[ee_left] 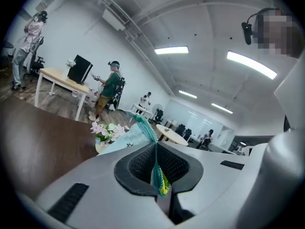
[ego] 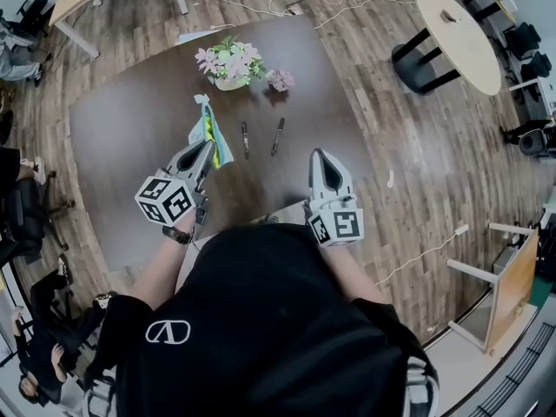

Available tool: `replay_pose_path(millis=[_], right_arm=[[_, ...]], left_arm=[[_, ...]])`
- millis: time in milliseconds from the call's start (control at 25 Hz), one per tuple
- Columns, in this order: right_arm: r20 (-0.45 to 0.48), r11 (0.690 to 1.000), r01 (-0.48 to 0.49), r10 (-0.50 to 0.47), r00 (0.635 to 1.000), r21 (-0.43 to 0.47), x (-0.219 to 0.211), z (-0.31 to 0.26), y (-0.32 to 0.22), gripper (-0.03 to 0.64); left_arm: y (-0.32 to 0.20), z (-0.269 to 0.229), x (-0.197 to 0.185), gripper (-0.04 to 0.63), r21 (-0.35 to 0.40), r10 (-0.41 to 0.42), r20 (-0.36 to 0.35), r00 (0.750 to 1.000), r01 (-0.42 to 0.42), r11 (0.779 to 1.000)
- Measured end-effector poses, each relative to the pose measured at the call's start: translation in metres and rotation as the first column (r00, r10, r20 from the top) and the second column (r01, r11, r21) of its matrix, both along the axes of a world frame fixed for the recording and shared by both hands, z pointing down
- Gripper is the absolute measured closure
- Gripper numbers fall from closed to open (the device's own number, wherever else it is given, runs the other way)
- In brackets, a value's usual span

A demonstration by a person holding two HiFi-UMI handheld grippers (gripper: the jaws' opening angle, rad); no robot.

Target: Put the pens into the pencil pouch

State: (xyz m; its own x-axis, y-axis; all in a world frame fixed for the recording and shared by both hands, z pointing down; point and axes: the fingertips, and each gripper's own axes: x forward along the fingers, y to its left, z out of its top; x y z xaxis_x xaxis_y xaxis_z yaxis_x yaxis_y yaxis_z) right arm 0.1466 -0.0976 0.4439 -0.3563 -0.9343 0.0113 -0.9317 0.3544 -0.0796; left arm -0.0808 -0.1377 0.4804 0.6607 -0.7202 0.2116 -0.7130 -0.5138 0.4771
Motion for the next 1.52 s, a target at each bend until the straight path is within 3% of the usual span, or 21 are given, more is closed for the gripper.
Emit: replay_pose_path(millis=[200, 400, 480, 520, 680, 880, 1040, 1160, 1240, 1280, 1400, 1520], right_arm=[[0.003, 1.000, 0.009, -0.009, 1.000, 0.005, 0.000, 0.001, -0.003, 0.618], [-0.039, 0.999, -0.037, 0.037, 0.999, 0.000, 0.005, 0.002, -0.012, 0.617], [-0.039, 0.996, -0.082, 0.083, 0.996, 0.036, 0.012, -0.008, -0.021, 0.298], [-0.047, 0.993, -0.101, 0.104, 0.993, 0.063, 0.015, -0.016, -0.025, 0.284], [-0.095, 0.984, -0.118, 0.131, 0.987, 0.133, 0.019, -0.042, -0.039, 0.275], [-0.130, 0.988, -0.117, 0.130, 0.983, 0.101, 0.013, -0.038, -0.062, 0.276], [-0.149, 0.992, -0.122, 0.122, 0.981, 0.008, 0.007, -0.014, -0.101, 0.276], [-0.163, 0.981, -0.105, 0.078, 0.984, -0.165, -0.002, 0.034, -0.142, 0.276], [-0.166, 0.940, -0.090, 0.037, 0.986, -0.330, -0.008, 0.081, -0.169, 0.278], [-0.164, 0.905, -0.085, 0.017, 0.986, -0.417, -0.011, 0.107, -0.180, 0.278], [-0.121, 0.751, -0.066, -0.019, 0.992, -0.657, -0.015, 0.187, -0.196, 0.280], [-0.096, 0.587, -0.059, -0.031, 0.995, -0.807, -0.017, 0.255, -0.198, 0.296]], left_arm=[[0.000, -0.011, 0.007, 0.583, 0.088, -0.007, 0.062, 0.998, 0.002, 0.996], [0.001, -0.013, 0.014, 0.583, 0.111, -0.009, 0.079, 0.997, 0.000, 0.994], [0.003, -0.011, 0.019, 0.583, 0.113, -0.004, 0.085, 0.996, -0.006, 0.994], [0.004, -0.010, 0.021, 0.583, 0.111, -0.001, 0.085, 0.996, -0.008, 0.994], [0.008, -0.005, 0.030, 0.583, 0.101, 0.005, 0.078, 0.997, -0.013, 0.995], [0.011, -0.006, 0.033, 0.583, 0.105, 0.005, 0.083, 0.997, -0.014, 0.994], [0.013, -0.009, 0.034, 0.583, 0.111, -0.001, 0.089, 0.996, -0.009, 0.994], [0.015, -0.007, 0.035, 0.583, 0.104, 0.001, 0.091, 0.996, -0.011, 0.995], [0.016, -0.004, 0.037, 0.583, 0.096, 0.005, 0.092, 0.996, -0.014, 0.995], [0.016, -0.003, 0.038, 0.583, 0.092, 0.007, 0.093, 0.996, -0.015, 0.996], [0.021, 0.002, 0.039, 0.583, 0.077, 0.008, 0.096, 0.995, -0.015, 0.997], [0.023, 0.008, 0.039, 0.583, 0.059, -0.001, 0.095, 0.995, -0.005, 0.998]])
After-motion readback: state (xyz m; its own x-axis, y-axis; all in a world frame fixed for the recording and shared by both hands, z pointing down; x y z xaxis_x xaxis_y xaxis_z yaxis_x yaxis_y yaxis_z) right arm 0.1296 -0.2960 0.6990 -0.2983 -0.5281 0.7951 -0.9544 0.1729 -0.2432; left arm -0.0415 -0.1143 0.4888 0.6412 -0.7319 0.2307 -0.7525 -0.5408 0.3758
